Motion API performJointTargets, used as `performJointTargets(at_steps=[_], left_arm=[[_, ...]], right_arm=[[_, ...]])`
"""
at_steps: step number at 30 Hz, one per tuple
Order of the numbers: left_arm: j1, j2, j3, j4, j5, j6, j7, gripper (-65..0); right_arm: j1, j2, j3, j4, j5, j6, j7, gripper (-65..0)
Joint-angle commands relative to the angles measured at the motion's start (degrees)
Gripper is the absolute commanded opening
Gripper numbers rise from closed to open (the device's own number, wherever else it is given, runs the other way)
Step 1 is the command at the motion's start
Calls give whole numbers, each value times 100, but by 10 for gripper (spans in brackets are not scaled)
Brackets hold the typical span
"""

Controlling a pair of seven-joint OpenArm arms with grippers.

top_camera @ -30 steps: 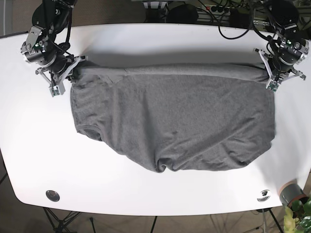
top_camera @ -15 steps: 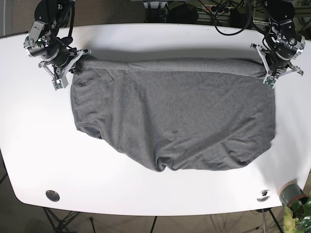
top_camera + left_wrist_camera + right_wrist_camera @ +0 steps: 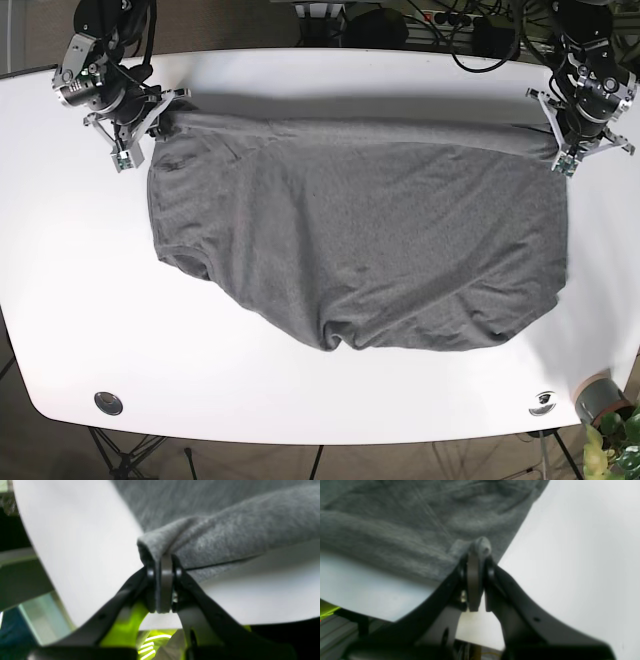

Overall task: Fold the T-shirt properly
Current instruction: 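Shift the right gripper along the shirt edge to regrasp it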

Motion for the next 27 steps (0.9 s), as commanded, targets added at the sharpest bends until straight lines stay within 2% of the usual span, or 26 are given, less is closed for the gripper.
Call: performJointTargets(at_steps=[1, 4, 6, 9, 11, 15, 17, 20, 27], left_arm=[[-37, -72, -6, 84, 12, 56, -56, -650], [-55, -63, 3, 84, 12, 56, -56, -650], [-55, -55, 21, 84, 12, 56, -56, -650], [-55, -55, 21, 84, 21, 56, -56, -650], [-55, -55, 21, 84, 21, 56, -56, -650], [-55, -55, 12, 84, 21, 56, -56, -650], [-55, -55, 12, 84, 21, 56, -56, -650], [-55, -55, 12, 84, 21, 56, -56, -650], [-55, 16, 12, 84, 21, 56, -56, -650]], right_arm=[[55, 13, 30, 119, 60, 22, 90, -625], [72, -154, 66, 128, 60, 22, 90, -614], [90, -163, 66, 128, 69, 22, 90, -556], [90, -172, 277, 119, 359, 22, 99, -407], [108, -181, 611, 66, 860, 22, 99, -273], [231, -137, 954, -136, 1519, -4, 99, -116], [327, -137, 1208, -294, 1730, -22, 99, -89], [486, -137, 1525, -655, 1880, -22, 90, -90], [758, -119, 1630, -1437, 1862, -31, 90, -92]])
